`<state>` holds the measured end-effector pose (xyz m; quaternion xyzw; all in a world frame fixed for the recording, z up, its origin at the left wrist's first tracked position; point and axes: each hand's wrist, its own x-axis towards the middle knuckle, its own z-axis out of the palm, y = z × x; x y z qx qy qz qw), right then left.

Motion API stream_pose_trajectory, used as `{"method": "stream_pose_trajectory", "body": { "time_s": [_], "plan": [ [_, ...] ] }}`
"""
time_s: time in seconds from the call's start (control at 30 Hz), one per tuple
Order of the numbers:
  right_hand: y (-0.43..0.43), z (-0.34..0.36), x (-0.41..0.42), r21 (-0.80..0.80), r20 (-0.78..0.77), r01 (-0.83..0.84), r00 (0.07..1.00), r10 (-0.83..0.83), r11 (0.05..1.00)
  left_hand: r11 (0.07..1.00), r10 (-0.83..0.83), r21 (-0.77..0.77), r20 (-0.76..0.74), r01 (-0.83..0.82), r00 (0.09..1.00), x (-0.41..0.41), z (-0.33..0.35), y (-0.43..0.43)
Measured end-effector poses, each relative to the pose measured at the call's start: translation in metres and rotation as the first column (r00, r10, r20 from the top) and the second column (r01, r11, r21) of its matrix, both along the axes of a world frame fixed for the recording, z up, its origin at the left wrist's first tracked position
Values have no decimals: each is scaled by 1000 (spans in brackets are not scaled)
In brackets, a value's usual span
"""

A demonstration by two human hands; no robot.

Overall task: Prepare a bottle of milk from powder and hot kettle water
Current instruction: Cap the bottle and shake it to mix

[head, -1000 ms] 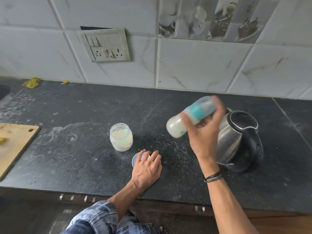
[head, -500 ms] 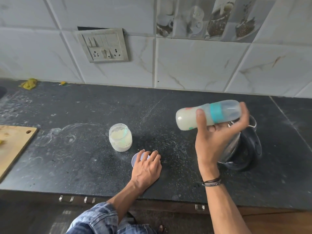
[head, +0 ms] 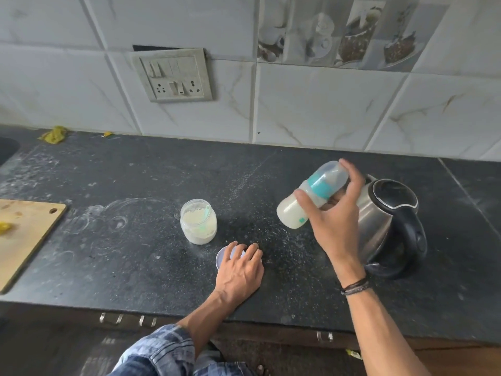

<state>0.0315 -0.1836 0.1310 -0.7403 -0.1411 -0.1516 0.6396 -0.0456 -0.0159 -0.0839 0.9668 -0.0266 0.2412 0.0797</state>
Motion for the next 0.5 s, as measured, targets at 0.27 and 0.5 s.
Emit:
{"method": "stream_pose_trajectory", "body": {
  "time_s": [0.27, 0.5],
  "plan": [
    [7, -2, -7, 76, 14, 35, 999, -36, 996, 1000, 2, -3, 7, -2, 1000, 2, -2, 0],
    [3, 4, -4, 293, 189, 154, 958, -215, 944, 1000, 11, -2, -27, -11, 1000, -1, 2, -1]
  ]
}}
